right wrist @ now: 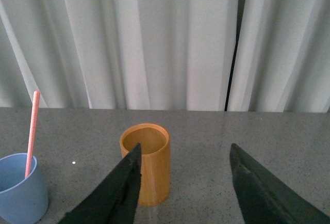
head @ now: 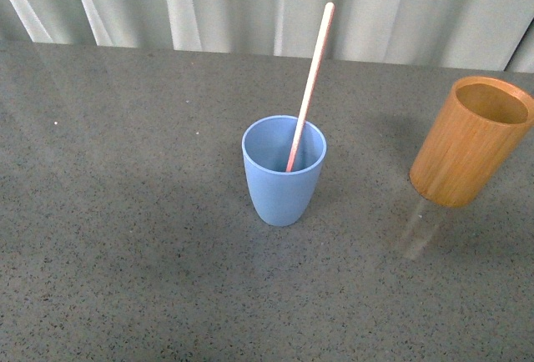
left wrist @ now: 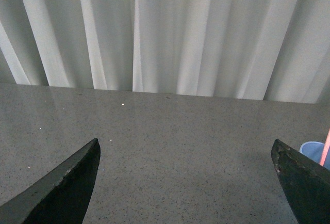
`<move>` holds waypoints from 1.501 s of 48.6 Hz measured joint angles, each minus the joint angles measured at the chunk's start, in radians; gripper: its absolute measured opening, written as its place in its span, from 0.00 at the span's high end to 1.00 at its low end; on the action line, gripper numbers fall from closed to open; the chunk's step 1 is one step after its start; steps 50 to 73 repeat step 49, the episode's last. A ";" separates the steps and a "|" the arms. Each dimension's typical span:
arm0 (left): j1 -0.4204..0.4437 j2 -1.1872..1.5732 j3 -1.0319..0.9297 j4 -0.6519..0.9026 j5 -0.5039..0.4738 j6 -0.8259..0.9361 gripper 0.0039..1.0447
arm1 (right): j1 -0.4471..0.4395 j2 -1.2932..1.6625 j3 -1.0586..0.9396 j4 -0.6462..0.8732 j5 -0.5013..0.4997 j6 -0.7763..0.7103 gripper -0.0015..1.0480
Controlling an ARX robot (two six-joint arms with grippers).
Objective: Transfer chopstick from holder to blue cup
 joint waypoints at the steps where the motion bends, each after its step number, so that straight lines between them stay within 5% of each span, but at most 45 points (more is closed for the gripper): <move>1: 0.000 0.000 0.000 0.000 0.000 0.000 0.06 | 0.000 0.000 0.000 0.000 0.000 0.000 0.48; 15: 0.000 0.000 0.000 0.000 0.000 0.000 0.06 | 0.000 0.000 0.000 0.000 0.000 0.001 0.08; 73: 0.000 0.000 0.000 0.000 0.000 0.000 0.06 | 0.000 0.000 0.000 0.000 0.000 0.001 0.10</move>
